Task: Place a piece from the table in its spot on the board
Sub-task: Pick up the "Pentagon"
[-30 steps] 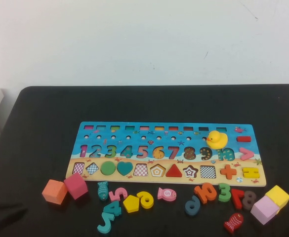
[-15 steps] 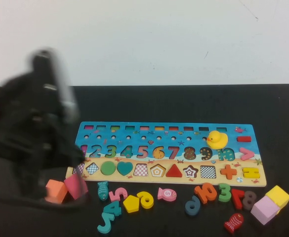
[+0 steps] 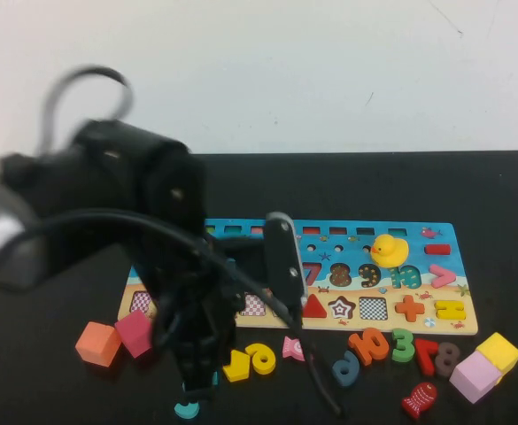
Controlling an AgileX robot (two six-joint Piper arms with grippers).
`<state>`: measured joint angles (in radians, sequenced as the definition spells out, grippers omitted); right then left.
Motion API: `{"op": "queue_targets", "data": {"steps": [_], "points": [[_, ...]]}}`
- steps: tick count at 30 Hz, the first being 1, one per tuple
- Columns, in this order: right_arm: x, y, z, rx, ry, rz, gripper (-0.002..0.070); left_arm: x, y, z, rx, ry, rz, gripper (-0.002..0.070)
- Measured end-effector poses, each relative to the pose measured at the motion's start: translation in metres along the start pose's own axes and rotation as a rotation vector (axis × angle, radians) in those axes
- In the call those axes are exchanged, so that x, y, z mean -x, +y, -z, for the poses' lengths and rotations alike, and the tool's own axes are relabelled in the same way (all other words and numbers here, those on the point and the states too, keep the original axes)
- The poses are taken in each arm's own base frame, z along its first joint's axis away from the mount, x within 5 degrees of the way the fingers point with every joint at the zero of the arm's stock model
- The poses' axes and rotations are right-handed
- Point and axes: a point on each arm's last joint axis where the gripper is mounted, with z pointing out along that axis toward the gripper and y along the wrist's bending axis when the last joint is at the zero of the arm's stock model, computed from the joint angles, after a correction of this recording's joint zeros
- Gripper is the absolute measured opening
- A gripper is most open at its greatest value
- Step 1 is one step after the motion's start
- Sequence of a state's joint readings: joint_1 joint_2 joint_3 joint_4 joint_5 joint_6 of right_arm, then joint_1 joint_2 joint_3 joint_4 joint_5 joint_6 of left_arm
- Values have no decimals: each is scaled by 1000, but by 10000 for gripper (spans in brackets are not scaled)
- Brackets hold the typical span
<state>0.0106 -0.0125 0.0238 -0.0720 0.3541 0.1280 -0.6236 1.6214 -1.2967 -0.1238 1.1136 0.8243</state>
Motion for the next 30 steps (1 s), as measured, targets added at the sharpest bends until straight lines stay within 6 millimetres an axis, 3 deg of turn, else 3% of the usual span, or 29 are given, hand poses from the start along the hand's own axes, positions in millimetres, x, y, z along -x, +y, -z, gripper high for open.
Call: {"op": "queue_targets", "data": {"steps": [3,9,12,19,30], "points": [[0,0,0,0,0,0,19,3,7,-24,-38,46,14,92],[0,0,0,0,0,0,19,9,21,-67,-45,73,111,358],[0,0,0,0,0,0,19,11,27,-83,-26,78,203,424],[0,0,0,0,0,8,19,7,36,-113,14,147,335,452],[0,0,0,0,0,8,19,7,45,-133,84,140,462,452]]}}
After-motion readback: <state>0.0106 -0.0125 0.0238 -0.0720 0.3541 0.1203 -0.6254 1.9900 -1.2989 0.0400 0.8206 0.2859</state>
